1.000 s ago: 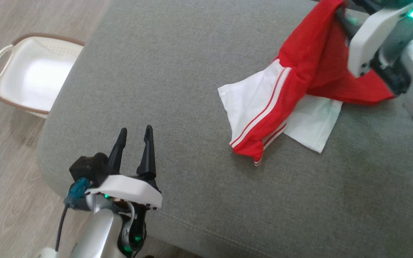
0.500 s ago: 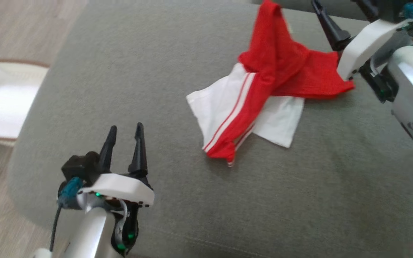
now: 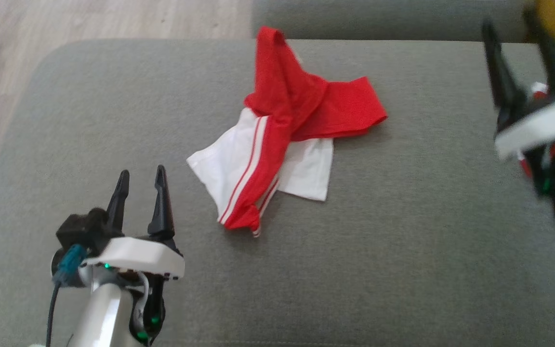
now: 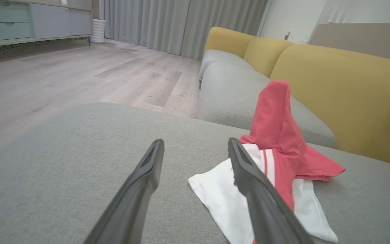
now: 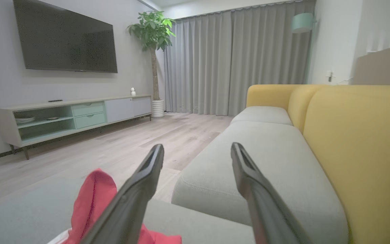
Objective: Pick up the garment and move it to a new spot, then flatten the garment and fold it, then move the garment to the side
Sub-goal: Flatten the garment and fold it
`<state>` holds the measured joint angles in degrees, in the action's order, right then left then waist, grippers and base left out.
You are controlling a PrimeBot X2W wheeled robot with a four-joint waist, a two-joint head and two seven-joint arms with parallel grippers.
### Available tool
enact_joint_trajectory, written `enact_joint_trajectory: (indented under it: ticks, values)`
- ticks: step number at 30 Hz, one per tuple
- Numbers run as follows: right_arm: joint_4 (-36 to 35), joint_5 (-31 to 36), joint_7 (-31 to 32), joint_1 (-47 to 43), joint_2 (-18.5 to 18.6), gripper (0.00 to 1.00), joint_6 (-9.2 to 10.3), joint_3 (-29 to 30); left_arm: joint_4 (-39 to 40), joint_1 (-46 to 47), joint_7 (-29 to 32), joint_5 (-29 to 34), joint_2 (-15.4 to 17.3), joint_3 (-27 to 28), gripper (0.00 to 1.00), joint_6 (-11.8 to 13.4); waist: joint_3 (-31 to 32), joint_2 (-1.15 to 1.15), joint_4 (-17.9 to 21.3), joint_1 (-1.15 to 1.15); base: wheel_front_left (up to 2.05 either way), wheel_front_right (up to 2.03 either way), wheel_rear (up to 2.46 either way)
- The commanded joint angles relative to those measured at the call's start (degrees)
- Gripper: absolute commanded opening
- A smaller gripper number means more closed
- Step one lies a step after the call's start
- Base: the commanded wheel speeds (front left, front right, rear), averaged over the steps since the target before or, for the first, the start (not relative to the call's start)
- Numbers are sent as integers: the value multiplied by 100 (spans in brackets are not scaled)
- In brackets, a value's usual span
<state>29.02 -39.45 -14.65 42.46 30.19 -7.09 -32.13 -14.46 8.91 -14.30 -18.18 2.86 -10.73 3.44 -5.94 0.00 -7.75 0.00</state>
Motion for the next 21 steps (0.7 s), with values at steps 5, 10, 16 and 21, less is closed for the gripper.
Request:
enact_joint_trajectory:
  ticks: [5,10,16,21]
  values:
    - [-1076,755,-34,-1586,-384,100,-40,1100,247,18,-70,119,114,259,100,-82,192,0,414,0,0,0,0]
    - [-1730,1282,-34,-2862,-1050,100,-40,1877,240,-15,-70,146,111,293,100,-107,208,0,594,0,0,0,0]
    - [-2019,1548,90,-3219,-1372,100,-40,2085,153,-2,-70,153,117,276,100,-155,216,0,686,0,0,0,0]
    - [-2188,1614,218,-3273,-1457,100,-40,2175,95,76,8,57,106,200,100,-251,194,0,728,0,0,0,0]
